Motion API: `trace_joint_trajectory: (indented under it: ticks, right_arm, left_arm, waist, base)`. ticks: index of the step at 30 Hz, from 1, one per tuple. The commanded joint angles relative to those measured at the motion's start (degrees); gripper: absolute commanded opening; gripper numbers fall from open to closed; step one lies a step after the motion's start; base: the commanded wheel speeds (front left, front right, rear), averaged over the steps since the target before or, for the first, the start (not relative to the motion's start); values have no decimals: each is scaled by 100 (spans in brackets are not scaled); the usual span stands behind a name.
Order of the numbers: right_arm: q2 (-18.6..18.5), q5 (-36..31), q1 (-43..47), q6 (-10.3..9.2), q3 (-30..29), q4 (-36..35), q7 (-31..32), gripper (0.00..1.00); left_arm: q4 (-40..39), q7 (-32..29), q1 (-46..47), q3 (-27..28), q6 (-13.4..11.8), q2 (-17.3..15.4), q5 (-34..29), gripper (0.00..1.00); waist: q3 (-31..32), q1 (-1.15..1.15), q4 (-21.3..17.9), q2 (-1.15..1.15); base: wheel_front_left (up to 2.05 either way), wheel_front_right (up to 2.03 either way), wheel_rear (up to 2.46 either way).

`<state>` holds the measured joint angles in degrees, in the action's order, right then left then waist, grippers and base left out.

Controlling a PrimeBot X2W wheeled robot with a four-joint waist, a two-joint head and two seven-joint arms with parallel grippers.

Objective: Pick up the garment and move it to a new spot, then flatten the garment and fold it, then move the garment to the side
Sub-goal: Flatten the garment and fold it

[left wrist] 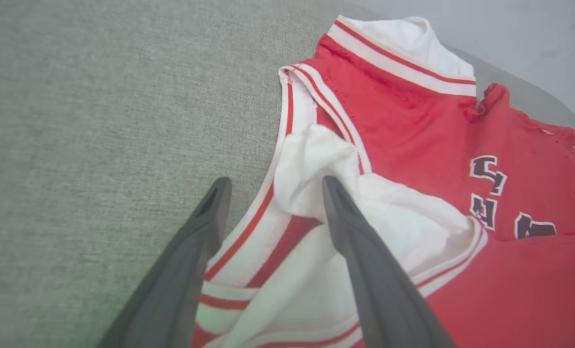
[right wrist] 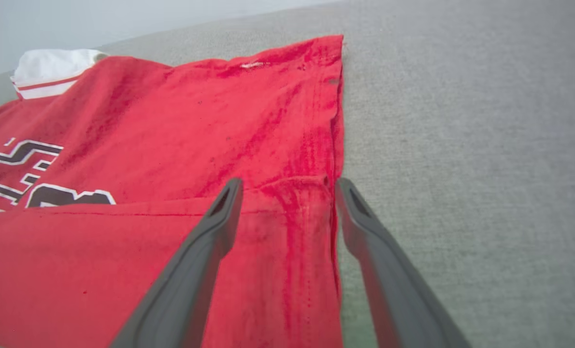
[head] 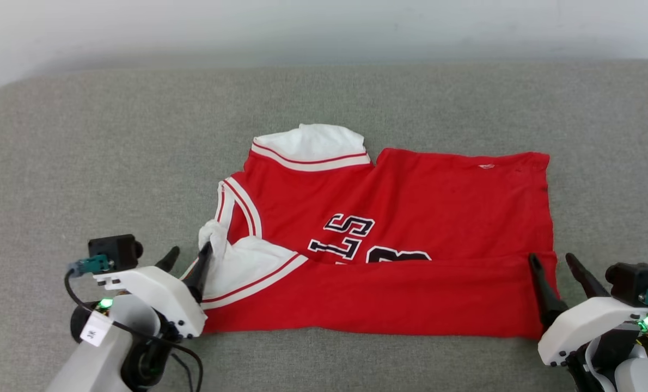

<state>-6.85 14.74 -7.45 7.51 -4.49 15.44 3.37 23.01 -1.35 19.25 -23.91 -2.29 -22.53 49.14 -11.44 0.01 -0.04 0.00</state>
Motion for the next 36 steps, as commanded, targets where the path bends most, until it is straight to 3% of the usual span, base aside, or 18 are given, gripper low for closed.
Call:
trace_joint_trajectory:
  ticks: [1, 2, 10, 14, 15, 20, 21, 22, 23, 24, 28, 36]
  right_arm:
    - [50, -18, 72, -4, -11, -50, -135, 100]
    - [75, -117, 133, -4, -39, -152, -403, 100]
    - [191, -264, 341, -4, -86, -609, -397, 100]
    - [251, -290, 416, -4, -83, -812, -310, 100]
    - [292, -272, 407, -4, -75, -887, -277, 100]
    - [336, -201, 355, -4, -63, -893, -229, 100]
    - [341, -178, 354, -4, -66, -874, -193, 100]
    - [348, -153, 356, -4, -84, -851, -164, 100]
    - [348, -116, 362, -4, -95, -835, -101, 100]
    - [339, -78, 366, -4, -108, -816, -4, 100]
    - [164, 153, 387, -4, -183, -716, 606, 100]
    - [-280, 385, 215, -4, -188, -598, 2549, 100]
  left_arm:
    - [-22, -44, -60, 37, -22, -76, 33, 100]
    - [-132, -250, -152, 83, -59, -229, 114, 100]
    - [-662, -1706, -353, -6, -50, -875, 571, 100]
    - [-912, -2494, -465, -62, -218, -1118, 837, 100]
    - [-990, -2875, -547, -84, -417, -1215, 954, 100]
    - [-915, -3293, -703, -218, -575, -1113, 1149, 100]
    - [-900, -3368, -737, -259, -574, -1063, 1200, 81]
    - [-905, -3415, -759, -293, -560, -1001, 1237, 40]
    - [-907, -3419, -768, -312, -538, -966, 1243, 7]
    - [-907, -3421, -782, -332, -509, -937, 1265, 0]
    - [-987, -3215, -755, -283, -453, -978, 1182, 0]
    - [-1335, -2766, -516, -111, -381, -1111, 961, 0]
  waist:
    - [152, -1, -34, 0]
    - [339, -1, -75, 0]
    - [468, -1, -216, 0]
    - [351, -1, -321, 0]
    - [236, -1, -402, 0]
    - [65, -1, -515, 0]
    - [44, -1, -528, 0]
    - [34, -1, -535, 0]
    - [30, -1, -542, 0]
    - [26, -1, -547, 0]
    - [48, -1, -527, 0]
    - [71, -1, -404, 0]
  base:
    - [0, 0, 0]
    - [0, 0, 0]
    - [0, 0, 0]
    - [0, 0, 0]
    - [0, 0, 0]
    - [0, 0, 0]
    - [0, 0, 0]
    - [0, 0, 0]
    - [0, 0, 0]
    - [0, 0, 0]
    - [0, 0, 0]
    - [0, 0, 0]
